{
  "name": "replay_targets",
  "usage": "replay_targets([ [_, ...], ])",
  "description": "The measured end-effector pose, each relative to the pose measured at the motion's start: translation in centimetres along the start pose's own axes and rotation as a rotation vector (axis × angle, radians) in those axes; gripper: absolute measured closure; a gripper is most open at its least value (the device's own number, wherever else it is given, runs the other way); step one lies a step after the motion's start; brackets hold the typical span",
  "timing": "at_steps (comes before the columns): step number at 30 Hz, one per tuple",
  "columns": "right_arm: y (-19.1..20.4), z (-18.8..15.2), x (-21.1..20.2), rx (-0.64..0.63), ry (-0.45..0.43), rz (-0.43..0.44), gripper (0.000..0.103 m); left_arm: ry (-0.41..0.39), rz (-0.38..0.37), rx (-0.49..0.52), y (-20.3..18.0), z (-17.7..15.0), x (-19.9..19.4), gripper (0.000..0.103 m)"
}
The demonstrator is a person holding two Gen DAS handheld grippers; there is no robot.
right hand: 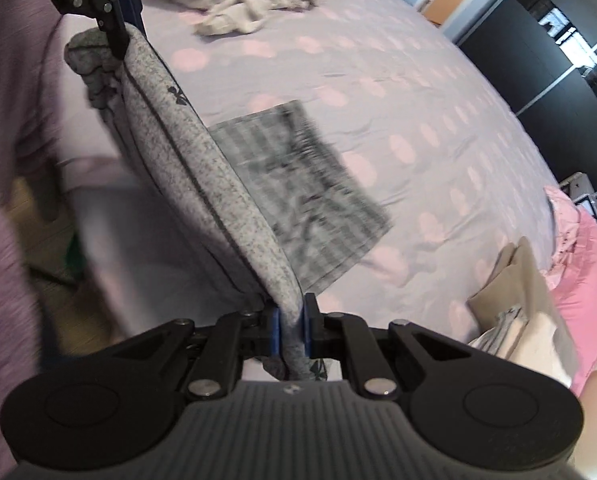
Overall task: Fold clothes
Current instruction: 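Lower the held pants onto the bed with both grippers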
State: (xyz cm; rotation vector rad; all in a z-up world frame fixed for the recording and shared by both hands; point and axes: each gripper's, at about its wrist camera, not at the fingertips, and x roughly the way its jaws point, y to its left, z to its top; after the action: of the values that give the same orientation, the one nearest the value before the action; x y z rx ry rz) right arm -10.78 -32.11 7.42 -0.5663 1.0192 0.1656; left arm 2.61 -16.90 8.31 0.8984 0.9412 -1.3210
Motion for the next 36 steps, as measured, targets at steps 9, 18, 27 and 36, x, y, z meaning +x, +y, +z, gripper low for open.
replay_targets([
  [9, -9.3, 5.0, 9.5, 0.121, 0.047, 0.003, 0.090, 0.018, 0.056, -0.048, 9.7, 6.1, 5.2, 0.094],
  [18, -14.2, 7.0, 20.7, 0.252, 0.107, 0.060, 0.090, 0.007, 0.004, -0.252, 18.6, 6.7, 13.7, 0.093],
  [27, -15.3, 4.8, 22.3, 0.403, 0.005, -0.005, 0.067, -0.258, 0.006, -0.593, 22.8, 2.9, 13.1, 0.078],
  [36, -13.6, 3.1, 16.5, 0.674, -0.202, -0.083, 0.058, -0.421, 0.087, -0.570, 15.7, 1.3, 10.0, 0.078],
])
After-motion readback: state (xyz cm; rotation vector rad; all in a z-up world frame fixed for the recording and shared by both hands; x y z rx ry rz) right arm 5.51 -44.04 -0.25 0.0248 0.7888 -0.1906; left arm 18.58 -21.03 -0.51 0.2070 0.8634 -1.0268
